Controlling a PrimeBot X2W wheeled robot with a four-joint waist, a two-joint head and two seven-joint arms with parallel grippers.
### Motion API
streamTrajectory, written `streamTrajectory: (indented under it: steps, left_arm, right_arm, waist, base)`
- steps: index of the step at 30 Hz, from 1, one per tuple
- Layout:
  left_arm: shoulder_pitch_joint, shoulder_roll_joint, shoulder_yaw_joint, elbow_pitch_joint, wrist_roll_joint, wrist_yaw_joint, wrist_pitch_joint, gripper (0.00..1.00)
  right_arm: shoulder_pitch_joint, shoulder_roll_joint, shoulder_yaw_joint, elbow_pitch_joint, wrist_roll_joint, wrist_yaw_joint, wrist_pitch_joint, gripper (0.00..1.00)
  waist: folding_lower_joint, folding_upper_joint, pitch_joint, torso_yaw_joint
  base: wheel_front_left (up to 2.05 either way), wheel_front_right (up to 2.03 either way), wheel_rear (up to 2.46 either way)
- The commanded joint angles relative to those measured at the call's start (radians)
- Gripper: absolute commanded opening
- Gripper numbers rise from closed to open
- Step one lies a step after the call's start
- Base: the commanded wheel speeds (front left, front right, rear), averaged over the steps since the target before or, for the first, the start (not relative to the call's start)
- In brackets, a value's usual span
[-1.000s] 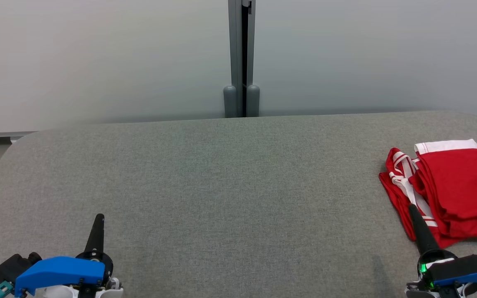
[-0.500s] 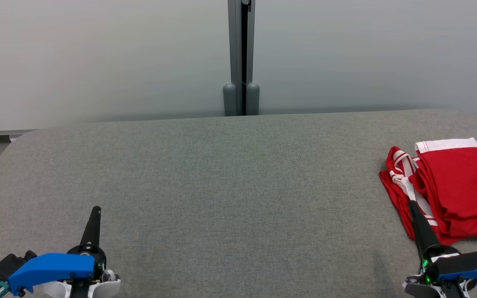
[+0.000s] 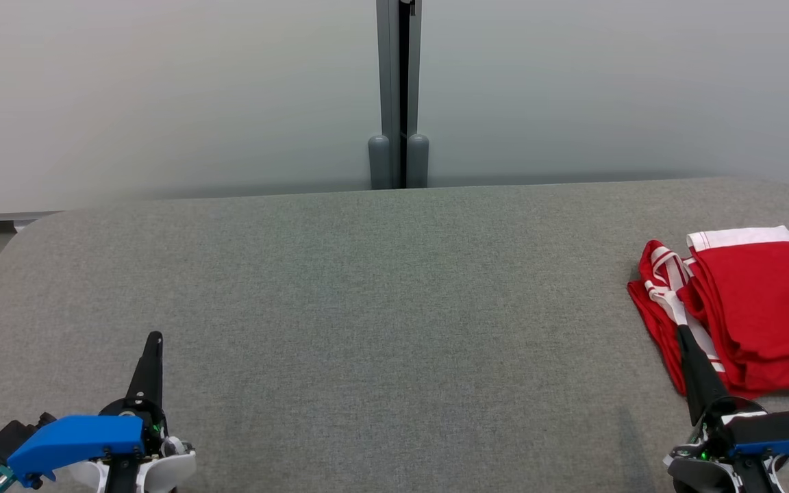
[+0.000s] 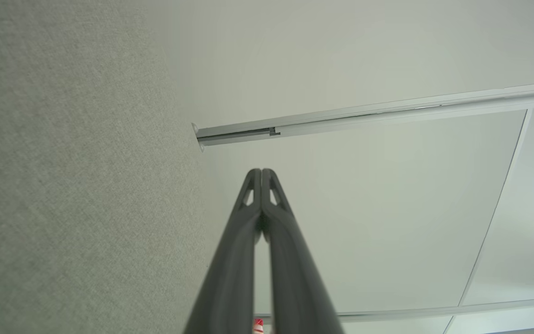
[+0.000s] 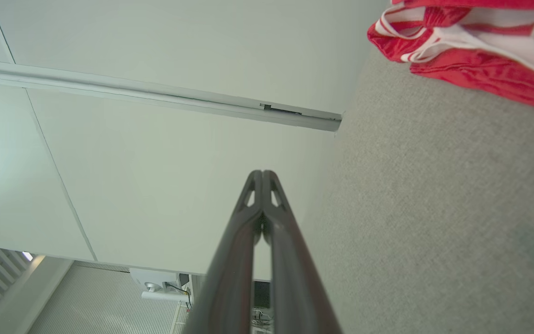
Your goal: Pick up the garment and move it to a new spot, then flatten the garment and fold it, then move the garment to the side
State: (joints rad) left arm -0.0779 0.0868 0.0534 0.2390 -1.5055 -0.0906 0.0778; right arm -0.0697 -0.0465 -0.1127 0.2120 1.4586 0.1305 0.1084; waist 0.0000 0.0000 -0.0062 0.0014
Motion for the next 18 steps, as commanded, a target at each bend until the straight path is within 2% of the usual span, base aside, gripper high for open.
streamTrajectory:
  steps: [1,18]
  left_arm:
    - [-0.019,-0.003,0.011,-0.001,-0.014,-0.010,0.004,0.00]
    - [-0.035,-0.030,0.054,0.007,-0.105,-0.042,0.030,0.00]
  right_arm:
    - [-0.022,-0.006,-0.002,0.003,0.021,0.000,0.001,0.00]
    - [-0.044,-0.006,-0.002,0.033,0.144,0.000,0.006,0.00]
  waist:
    - [0.0000,0.0000,0.000,0.000]
    - [0.0000,0.0000,0.008,-0.001]
  base:
    - [0.00,0.00,0.00]
    - [0.00,0.00,0.00]
